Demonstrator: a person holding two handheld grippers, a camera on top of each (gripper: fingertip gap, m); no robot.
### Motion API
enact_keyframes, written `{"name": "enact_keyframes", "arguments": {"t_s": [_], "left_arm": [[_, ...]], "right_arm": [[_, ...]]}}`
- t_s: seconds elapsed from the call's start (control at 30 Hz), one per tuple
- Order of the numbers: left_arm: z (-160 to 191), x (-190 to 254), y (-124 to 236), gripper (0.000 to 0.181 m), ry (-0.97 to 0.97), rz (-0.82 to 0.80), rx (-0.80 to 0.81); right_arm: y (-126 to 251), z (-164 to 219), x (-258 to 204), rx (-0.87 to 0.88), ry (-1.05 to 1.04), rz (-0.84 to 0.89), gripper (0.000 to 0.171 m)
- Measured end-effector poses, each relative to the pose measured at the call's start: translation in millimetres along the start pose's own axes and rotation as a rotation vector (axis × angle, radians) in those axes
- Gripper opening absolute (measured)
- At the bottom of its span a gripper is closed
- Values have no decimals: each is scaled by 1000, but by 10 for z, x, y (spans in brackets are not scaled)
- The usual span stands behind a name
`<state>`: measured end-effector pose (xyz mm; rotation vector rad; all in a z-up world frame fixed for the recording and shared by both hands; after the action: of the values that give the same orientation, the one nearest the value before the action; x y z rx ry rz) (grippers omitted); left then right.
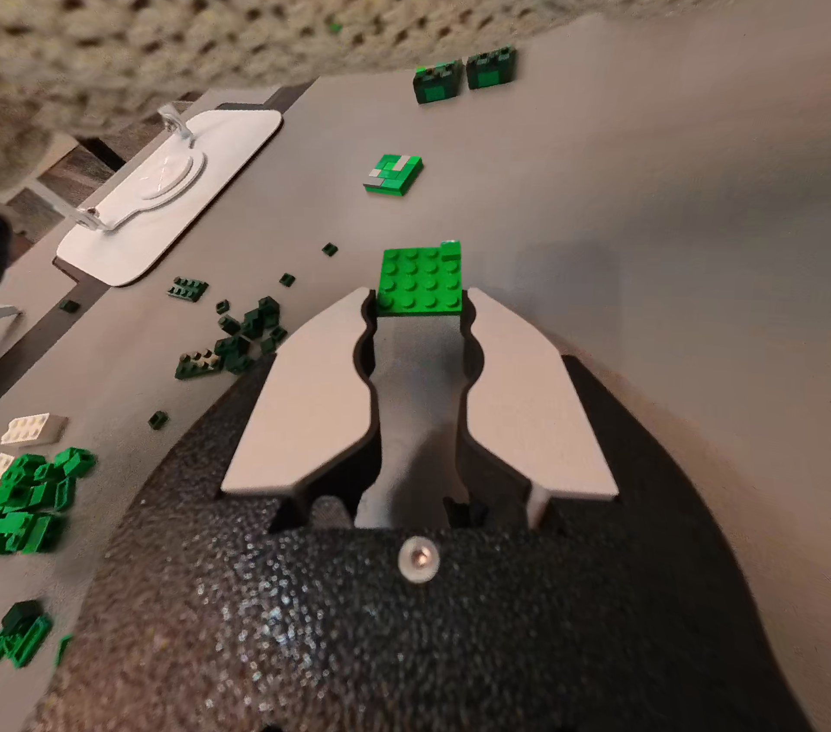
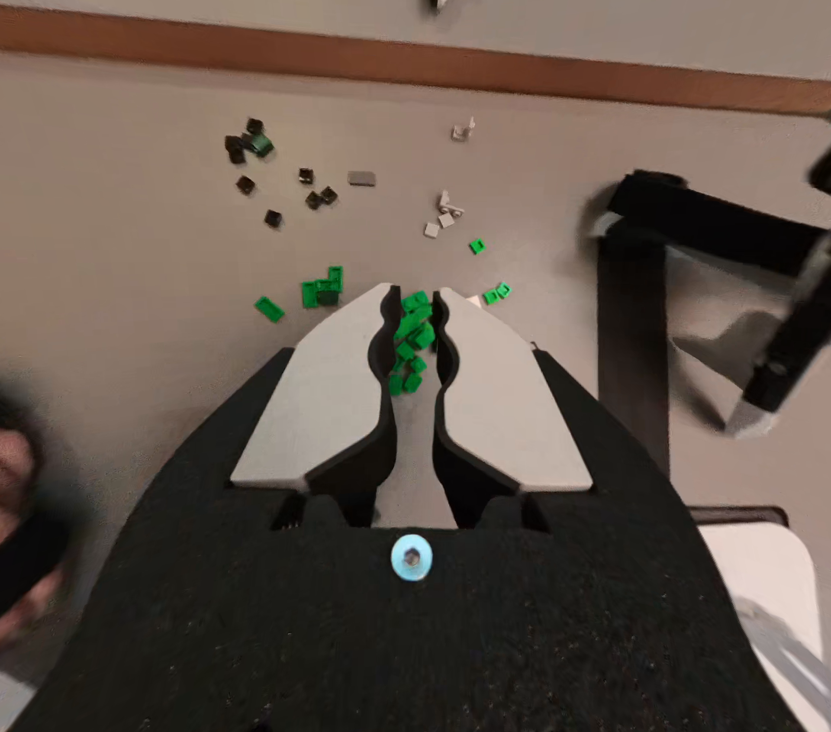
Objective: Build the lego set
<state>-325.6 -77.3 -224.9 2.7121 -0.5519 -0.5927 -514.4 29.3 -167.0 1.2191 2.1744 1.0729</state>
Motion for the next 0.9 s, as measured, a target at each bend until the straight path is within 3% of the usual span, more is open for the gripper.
{"name": "enact_keyframes", "arguments": {"t_s": [0.27, 0.53, 0.9], "left_arm": [[15, -33, 33, 36, 44, 5, 23], [44, 5, -12, 36, 5, 2, 2], [47, -13, -34, 36, 10, 8, -3]], "right_arm": [[-675, -241, 174, -231, -463, -105, 16], [-849, -232, 256, -486, -418, -18, 13], [-954, -192, 299, -516, -378, 24, 7]]}}
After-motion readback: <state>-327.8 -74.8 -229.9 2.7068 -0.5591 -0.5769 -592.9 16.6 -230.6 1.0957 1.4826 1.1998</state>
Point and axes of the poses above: each gripper's, where its closed fingertips meet, y back along the fingers, z out of its underside, x = y × z across the jaws, the point moved 6 cm from there along y, back along the fingers, and after that the axes turned 5 degrees about -z, right-handed, at the moved point
